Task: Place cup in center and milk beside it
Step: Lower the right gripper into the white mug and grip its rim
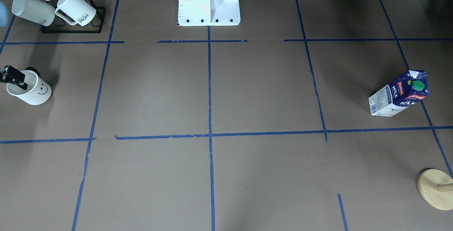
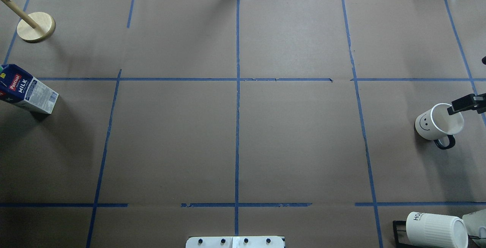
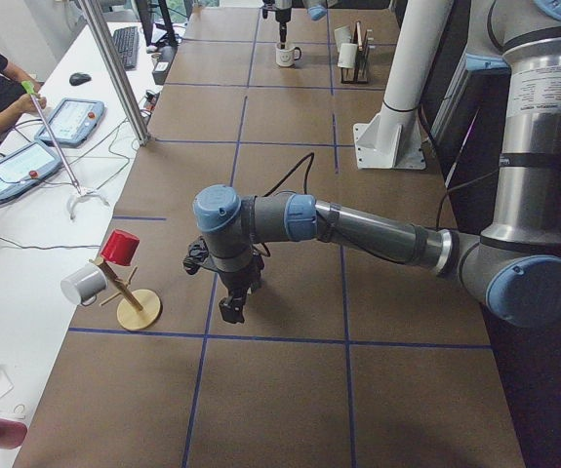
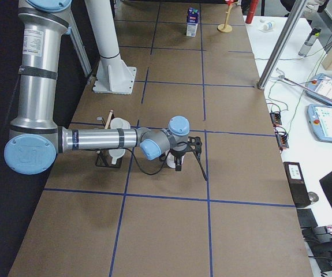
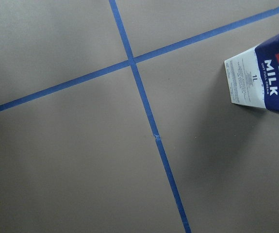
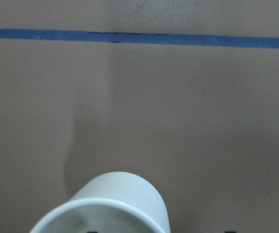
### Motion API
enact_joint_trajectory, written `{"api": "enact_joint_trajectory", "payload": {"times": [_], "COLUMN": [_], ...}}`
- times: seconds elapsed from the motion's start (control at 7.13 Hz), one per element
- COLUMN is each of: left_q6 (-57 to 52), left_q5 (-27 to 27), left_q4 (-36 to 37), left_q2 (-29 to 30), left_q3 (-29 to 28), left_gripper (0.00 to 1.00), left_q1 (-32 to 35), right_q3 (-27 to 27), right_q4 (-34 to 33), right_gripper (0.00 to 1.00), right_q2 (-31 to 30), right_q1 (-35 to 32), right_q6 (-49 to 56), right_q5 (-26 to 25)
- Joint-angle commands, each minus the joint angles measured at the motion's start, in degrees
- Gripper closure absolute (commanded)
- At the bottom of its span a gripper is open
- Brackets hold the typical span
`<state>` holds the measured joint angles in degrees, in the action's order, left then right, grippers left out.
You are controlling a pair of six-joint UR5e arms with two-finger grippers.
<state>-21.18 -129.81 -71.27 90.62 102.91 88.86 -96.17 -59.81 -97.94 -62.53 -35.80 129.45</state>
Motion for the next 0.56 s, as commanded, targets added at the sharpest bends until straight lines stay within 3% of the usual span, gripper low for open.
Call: {"api": "enact_joint_trajectory", "payload": {"times": [0.0, 0.14, 0.28, 0.42], "left_q6": [-0.09, -0.17, -0.35, -0.35], "left_q5": [-0.09, -0.18, -0.27, -0.36], "left_q4": [-0.01, -0.01, -0.10, -0.10], "left_q2": [0.00, 0.00, 0.00, 0.00], "left_q3": [0.09, 0.09, 0.09, 0.09], "left_gripper": [0.00, 0.00, 0.00, 0.00], "left_q1": [0.00, 0.00, 0.00, 0.09], "right_q3": [0.02, -1.20, -5.56, -11.17], "right_q4": [0.39, 0.39, -0.30, -0.57], "right_gripper": [0.98, 1.00, 1.00, 1.00], "right_q2": [0.03, 0.03, 0.03, 1.08], "right_q1": [0.56, 0.56, 0.65, 4.39], "right_q6": [-1.29, -1.46, -1.90, -8.87], "right_q5": [-0.08, 0.27, 0.88, 1.93]}}
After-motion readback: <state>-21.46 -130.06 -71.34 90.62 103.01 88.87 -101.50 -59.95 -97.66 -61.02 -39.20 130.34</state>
